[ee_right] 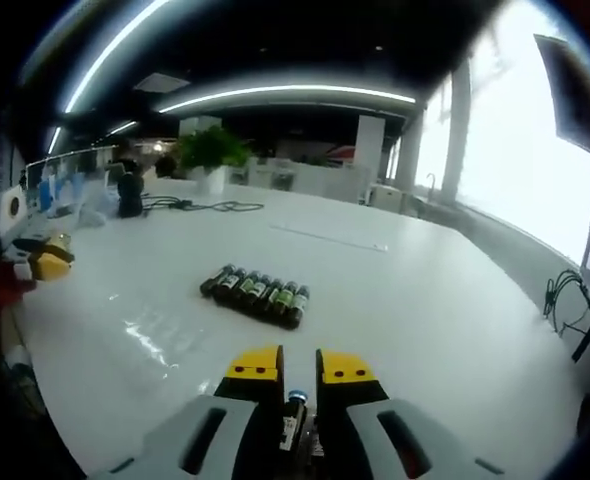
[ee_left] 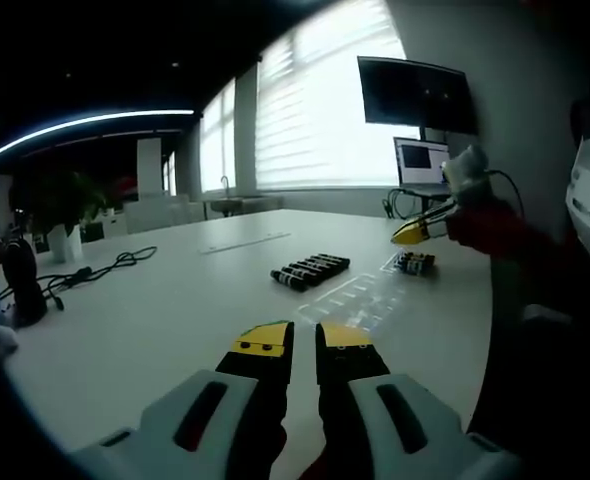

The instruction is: Grip medicine bottles put into box

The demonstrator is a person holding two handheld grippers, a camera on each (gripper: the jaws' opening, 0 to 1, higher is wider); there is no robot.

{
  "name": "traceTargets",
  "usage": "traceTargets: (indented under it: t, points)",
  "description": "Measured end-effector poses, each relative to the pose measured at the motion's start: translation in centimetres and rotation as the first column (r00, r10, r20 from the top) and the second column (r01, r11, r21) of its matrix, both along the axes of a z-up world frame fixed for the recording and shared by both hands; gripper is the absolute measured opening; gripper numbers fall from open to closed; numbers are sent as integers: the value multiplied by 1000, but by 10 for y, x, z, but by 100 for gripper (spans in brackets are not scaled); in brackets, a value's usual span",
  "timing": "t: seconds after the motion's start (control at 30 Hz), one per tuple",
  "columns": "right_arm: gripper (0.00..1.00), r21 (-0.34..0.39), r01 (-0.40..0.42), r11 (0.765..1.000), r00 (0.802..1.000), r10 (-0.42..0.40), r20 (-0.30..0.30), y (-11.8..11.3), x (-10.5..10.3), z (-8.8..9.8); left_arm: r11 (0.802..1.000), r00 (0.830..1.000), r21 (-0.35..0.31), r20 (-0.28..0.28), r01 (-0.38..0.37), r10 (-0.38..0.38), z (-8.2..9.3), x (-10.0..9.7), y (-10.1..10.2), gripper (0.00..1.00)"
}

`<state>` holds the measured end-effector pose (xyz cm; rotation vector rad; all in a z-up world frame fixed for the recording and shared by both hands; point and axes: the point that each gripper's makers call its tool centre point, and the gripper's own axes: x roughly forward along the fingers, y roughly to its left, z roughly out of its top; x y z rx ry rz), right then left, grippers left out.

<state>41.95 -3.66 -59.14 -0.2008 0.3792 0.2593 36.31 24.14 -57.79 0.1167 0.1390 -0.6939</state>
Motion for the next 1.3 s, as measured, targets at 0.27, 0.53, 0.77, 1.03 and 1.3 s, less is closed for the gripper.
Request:
traceTargets:
  t: [0.27, 0.53, 0.77, 1.03, 1.3]
  points:
    - [11, -29, -54, 998, 998, 54, -21, 10, 17, -1, 1000, 1000, -1, -6, -7, 7, -2, 2, 2, 3]
    - [11, -46, -58, 997, 998, 59, 16, 9, 40, 5, 1000, 1000, -7, -12, -14, 14, -3, 3, 5, 3]
    - [16, -22, -45, 999, 999, 45, -7, 6, 56, 0, 1000, 1000, -9, -13, -18, 18, -4, 4, 7, 3]
    - [15, -17, -66, 998, 998, 66, -7, 10, 69, -2, 1000, 1000, -8, -19, -21, 21, -6, 5, 7, 3]
    - [13, -30, -106, 994, 994, 105, -32, 17, 84, -4, 1000, 999, -6, -24, -24, 24, -8, 6, 8, 3]
